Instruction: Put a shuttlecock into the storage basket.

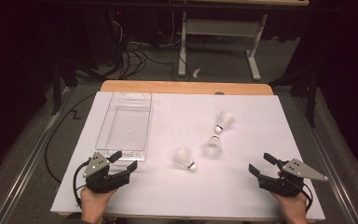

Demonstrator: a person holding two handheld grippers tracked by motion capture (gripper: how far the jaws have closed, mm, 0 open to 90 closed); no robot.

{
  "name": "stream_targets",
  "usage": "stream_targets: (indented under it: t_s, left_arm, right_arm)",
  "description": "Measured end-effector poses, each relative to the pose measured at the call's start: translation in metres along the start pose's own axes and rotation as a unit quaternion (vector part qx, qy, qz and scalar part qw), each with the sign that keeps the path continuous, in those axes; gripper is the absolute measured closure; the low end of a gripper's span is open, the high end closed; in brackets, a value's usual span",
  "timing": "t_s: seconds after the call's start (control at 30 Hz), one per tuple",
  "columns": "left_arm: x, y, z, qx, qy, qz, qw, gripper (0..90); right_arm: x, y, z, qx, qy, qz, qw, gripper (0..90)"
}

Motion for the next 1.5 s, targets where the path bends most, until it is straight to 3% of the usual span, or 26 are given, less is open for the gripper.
stream_targets:
  t_s: [0.53,1.5]
  left_arm:
    - [-0.001,0.002,0.002,0.008,0.004,-0.004,1.0,30.3]
    - [-0.008,0.012,0.011,0.03,0.008,-0.013,0.9994,30.0]
  right_arm:
    - [0.001,0.001,0.0,-0.013,0.024,-0.002,0.9996,26.0]
    - [0.001,0.001,0.0,-0.011,0.022,-0.004,0.9997,25.6]
Point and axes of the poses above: each handheld gripper's, and its own axes: y roughly forward along the jaws, x roughly out of its underside, z roughly to its right, the point moved 1 cm from there along y, roughly forward along the jaws, and after that the axes turned 14 degrees about x, right-handed, at the moved point
